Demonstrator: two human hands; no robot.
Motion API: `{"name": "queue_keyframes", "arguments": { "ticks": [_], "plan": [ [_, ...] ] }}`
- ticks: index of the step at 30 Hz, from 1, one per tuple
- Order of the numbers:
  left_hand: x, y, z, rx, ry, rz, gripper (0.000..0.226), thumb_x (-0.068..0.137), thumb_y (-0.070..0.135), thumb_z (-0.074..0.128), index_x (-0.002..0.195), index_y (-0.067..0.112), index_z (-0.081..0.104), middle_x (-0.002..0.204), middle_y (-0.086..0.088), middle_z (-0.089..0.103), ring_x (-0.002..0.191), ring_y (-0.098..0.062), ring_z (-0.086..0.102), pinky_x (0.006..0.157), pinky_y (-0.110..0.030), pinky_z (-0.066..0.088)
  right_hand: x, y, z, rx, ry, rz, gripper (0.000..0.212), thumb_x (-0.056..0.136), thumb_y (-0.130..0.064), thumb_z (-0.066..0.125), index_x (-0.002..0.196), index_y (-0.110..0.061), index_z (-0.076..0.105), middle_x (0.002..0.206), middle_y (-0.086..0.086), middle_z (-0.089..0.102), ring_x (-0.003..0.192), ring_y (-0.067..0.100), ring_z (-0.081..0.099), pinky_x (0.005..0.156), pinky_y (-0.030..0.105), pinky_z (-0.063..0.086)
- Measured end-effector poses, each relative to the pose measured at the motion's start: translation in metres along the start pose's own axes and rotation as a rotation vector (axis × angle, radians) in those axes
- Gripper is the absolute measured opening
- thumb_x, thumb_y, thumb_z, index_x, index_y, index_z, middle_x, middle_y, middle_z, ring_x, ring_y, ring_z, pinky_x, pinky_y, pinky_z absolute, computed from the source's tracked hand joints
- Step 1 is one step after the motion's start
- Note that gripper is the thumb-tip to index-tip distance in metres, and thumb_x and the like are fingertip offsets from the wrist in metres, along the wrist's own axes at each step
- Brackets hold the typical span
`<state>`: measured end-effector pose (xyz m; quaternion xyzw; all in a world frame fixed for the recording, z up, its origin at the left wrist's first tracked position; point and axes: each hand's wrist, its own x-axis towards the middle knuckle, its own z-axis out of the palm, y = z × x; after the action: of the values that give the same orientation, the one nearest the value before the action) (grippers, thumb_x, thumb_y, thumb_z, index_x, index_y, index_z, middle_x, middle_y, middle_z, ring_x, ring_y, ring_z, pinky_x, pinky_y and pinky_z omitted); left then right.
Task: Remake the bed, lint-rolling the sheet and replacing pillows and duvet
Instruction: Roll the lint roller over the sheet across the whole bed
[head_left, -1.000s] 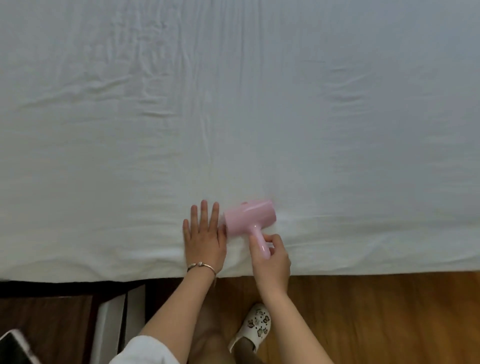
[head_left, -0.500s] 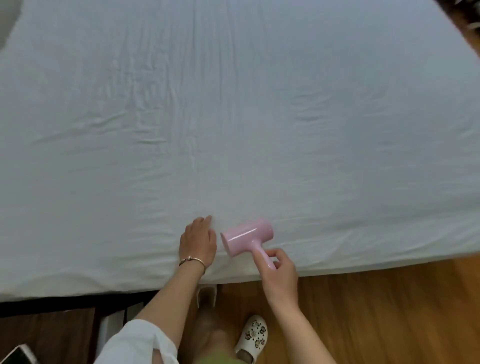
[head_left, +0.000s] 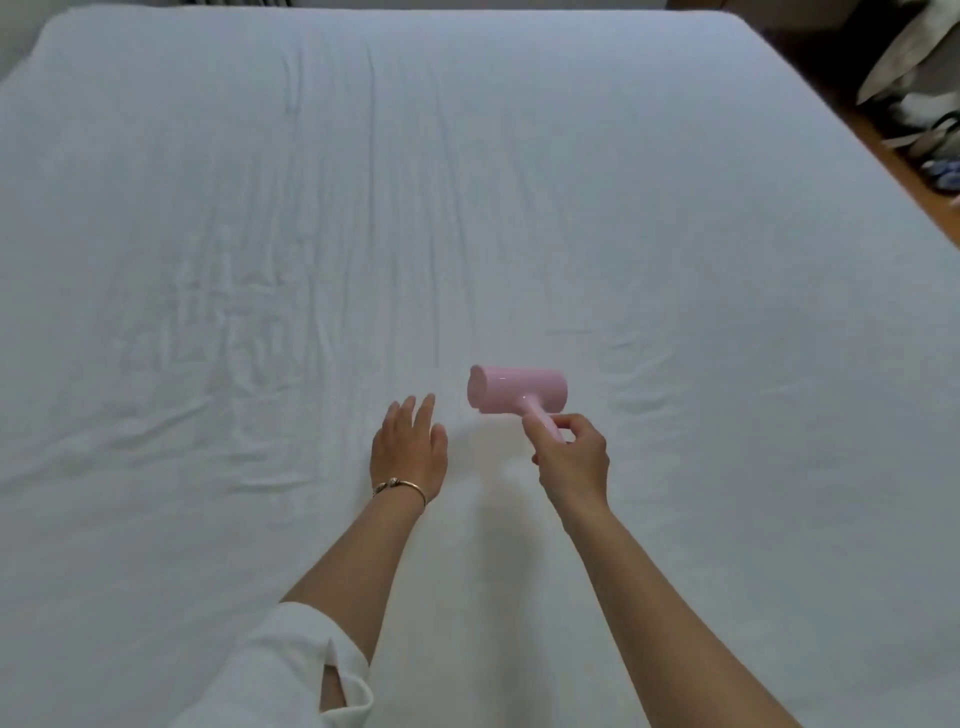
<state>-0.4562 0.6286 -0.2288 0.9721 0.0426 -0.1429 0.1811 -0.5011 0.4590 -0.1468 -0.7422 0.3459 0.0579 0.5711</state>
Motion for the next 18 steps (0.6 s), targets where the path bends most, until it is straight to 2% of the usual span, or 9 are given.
{"name": "queue_keyframes", "arguments": {
  "ticks": [3,6,10,14,18],
  "plan": [
    [0.09,0.007,-0.013,0.056,0.012,0.036,0.052,0.103,0.037,0.023,0.153,0.026,0.018,0.161,0.0,0.015,0.148,-0.022,0.006,0.118,-0.037,0.014,0.074,-0.055,0.033,-0.124,0.017,-0.124,0.036,0.086,-0.056,0.058,0.093,-0.021,0.058,0.086,0.003,0.067,0.076,0.019,0.064,0.062,0.033,0.048],
    [0.171,0.013,-0.018,0.114,0.036,0.045,0.053,0.103,0.043,0.018,0.154,0.029,0.011,0.162,0.002,0.007,0.149,-0.021,-0.001,0.12,-0.039,0.003,0.143,-0.098,0.064,-0.363,0.027,-0.249,0.039,0.092,-0.057,0.045,0.102,-0.021,0.057,0.089,0.002,0.065,0.083,0.026,0.061,0.073,0.039,0.049],
    [0.23,0.005,0.005,0.143,0.088,-0.016,0.056,0.1,0.052,0.013,0.153,0.036,0.006,0.162,0.004,0.001,0.149,-0.019,-0.005,0.119,-0.043,-0.006,0.228,-0.139,0.098,-0.592,0.017,-0.351,0.037,0.095,-0.049,0.041,0.113,-0.019,0.053,0.09,0.004,0.058,0.083,0.03,0.052,0.07,0.036,0.038],
    [0.24,-0.007,0.039,0.118,0.286,0.026,0.059,0.096,0.053,0.017,0.151,0.033,0.022,0.16,0.001,0.019,0.148,-0.023,0.012,0.118,-0.046,0.003,0.304,-0.174,0.141,-0.51,0.023,-0.364,0.038,0.097,-0.05,0.041,0.113,-0.018,0.053,0.092,0.003,0.059,0.087,0.029,0.057,0.07,0.033,0.036],
    [0.25,-0.015,0.058,0.105,0.352,0.05,0.059,0.097,0.051,0.018,0.153,0.031,0.018,0.161,0.0,0.016,0.149,-0.023,0.009,0.119,-0.047,0.005,0.354,-0.194,0.183,-0.412,0.026,-0.344,0.041,0.096,-0.052,0.043,0.117,-0.019,0.055,0.1,0.001,0.061,0.093,0.026,0.059,0.074,0.033,0.042]
  ]
}}
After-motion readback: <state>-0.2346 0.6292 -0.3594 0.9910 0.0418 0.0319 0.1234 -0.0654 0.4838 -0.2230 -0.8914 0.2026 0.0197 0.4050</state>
